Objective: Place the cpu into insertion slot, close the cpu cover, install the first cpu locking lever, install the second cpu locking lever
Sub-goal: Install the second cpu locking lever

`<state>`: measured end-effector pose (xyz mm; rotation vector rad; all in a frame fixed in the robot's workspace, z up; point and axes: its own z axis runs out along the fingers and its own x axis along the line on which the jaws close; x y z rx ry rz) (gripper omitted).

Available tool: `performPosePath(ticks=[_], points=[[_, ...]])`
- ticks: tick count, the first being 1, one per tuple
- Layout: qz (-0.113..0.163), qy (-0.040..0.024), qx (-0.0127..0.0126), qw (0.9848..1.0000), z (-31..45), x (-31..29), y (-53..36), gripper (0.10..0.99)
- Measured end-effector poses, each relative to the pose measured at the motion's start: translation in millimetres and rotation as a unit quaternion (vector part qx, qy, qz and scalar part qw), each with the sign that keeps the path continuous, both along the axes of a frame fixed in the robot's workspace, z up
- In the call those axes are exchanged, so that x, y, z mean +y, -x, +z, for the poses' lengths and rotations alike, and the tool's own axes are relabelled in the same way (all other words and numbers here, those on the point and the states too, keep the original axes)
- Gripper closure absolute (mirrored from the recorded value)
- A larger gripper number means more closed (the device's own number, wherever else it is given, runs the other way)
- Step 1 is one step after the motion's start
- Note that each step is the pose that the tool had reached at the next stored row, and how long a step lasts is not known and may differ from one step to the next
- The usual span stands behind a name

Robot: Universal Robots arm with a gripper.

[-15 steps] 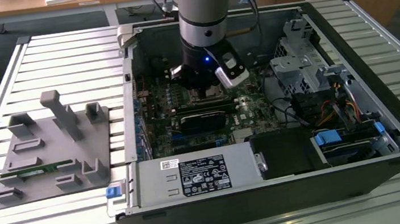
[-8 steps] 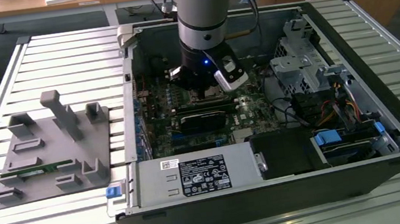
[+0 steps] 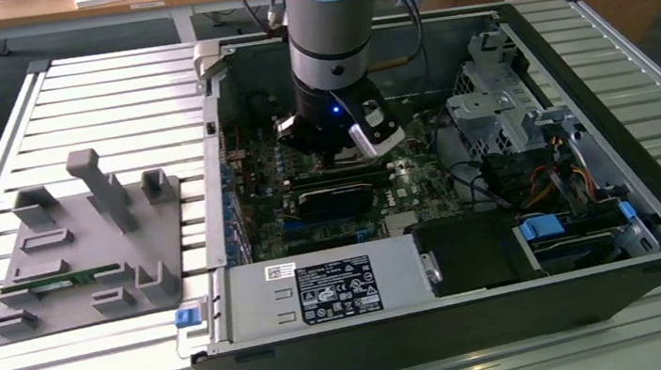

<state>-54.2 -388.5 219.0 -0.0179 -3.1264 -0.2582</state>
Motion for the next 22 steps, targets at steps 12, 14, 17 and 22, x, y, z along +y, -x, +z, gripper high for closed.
performPosePath(ticks=[12,14,17,22], points=[[0.000,-0.0080,0.0011,1.0000,-11.4,-1.1,0.6,0.980],[0.000,-0.0144,0.0012,0.9999,-11.4,-3.6,1.0,0.980],[0.000,-0.0215,0.0011,0.9998,-11.5,-8.6,1.1,0.980],[0.000,-0.0299,0.0012,0.9996,-11.5,-14.2,4.6,0.980]])
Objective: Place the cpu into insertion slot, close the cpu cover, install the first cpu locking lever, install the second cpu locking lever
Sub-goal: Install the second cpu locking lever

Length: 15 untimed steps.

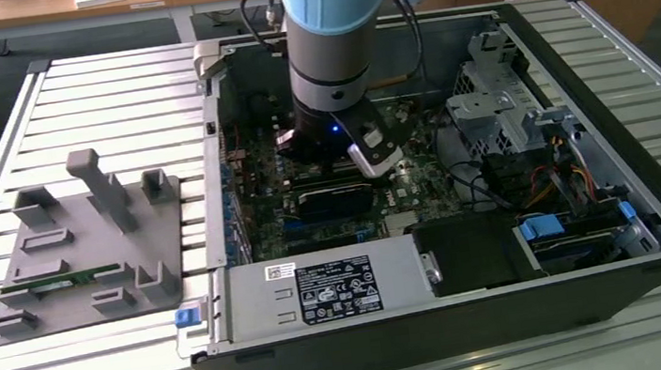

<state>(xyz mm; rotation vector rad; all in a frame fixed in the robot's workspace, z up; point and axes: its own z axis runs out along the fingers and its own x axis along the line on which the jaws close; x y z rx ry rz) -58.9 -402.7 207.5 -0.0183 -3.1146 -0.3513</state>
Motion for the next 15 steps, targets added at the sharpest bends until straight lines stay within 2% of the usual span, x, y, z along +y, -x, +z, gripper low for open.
performPosePath(ticks=[4,12,15], points=[[0.000,-0.0076,0.0000,1.0000,-0.9,-0.7,5.4,0.980],[0.000,-0.0173,-0.0001,0.9998,-9.3,-0.7,6.7,0.980],[0.000,-0.0246,0.0000,0.9997,-9.5,-1.4,10.4,0.980]])
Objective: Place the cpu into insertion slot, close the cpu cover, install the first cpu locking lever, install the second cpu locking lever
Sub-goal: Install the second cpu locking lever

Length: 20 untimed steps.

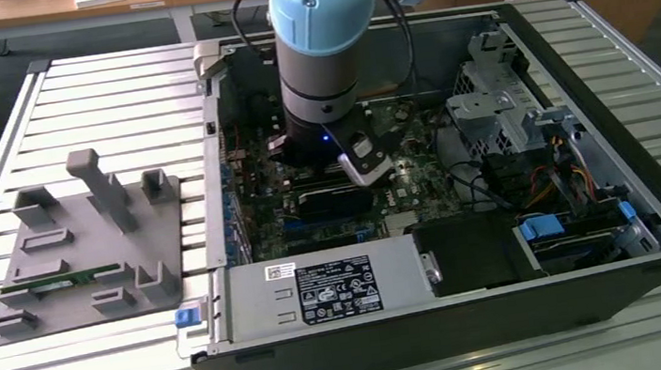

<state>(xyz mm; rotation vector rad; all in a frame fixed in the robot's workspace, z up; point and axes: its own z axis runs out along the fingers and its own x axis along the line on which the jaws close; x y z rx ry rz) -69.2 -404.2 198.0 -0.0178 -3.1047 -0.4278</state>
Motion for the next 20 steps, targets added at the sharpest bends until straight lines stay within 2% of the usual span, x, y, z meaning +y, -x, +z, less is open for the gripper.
performPosePath(ticks=[2,7,20], points=[[0.000,-0.0034,-0.0001,1.0000,-0.1,-0.6,1.9,0.980],[0.000,-0.0070,0.0000,1.0000,-1.8,-0.6,3.1,0.980],[0.000,-0.0270,-0.0001,0.9996,-7.6,-0.5,3.4,0.980]])
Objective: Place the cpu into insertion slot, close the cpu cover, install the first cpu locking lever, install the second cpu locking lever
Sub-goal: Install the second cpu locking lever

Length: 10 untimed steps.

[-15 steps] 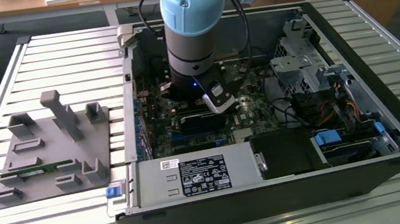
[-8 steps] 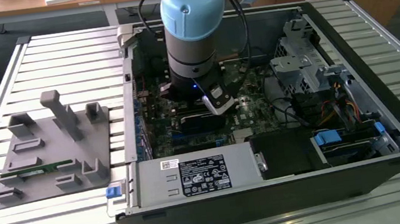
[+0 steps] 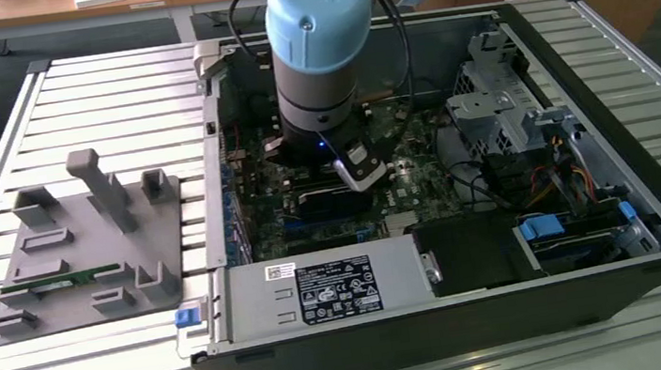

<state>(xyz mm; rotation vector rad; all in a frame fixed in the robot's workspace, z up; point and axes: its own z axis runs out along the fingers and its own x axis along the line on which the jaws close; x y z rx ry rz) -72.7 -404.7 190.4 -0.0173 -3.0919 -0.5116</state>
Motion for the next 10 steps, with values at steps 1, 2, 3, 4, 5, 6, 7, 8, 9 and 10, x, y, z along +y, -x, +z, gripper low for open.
performPosePath(ticks=[1,2,3,4,5,6,7,8,9,10], points=[[0.000,-0.0010,0.0000,1.0000,-0.3,0.0,0.2,0.980],[0.000,-0.0017,0.0000,1.0000,-0.7,0.1,0.5,0.980],[0.000,-0.0021,0.0000,1.0000,-1.2,0.1,0.9,0.980],[0.000,-0.0026,0.0000,1.0000,-1.7,0.0,1.2,0.980],[0.000,-0.0033,0.0000,1.0000,-2.1,0.0,1.5,0.980],[0.000,-0.0040,0.0001,1.0000,-2.4,0.0,1.9,0.980],[0.000,-0.0048,0.0001,1.0000,-2.7,0.0,2.2,0.980],[0.000,-0.0054,0.0001,1.0000,-2.6,0.0,2.4,0.980],[0.000,-0.0059,0.0001,1.0000,-2.6,0.0,2.3,0.980],[0.000,-0.0066,0.0001,1.0000,-2.6,0.0,2.4,0.980]])
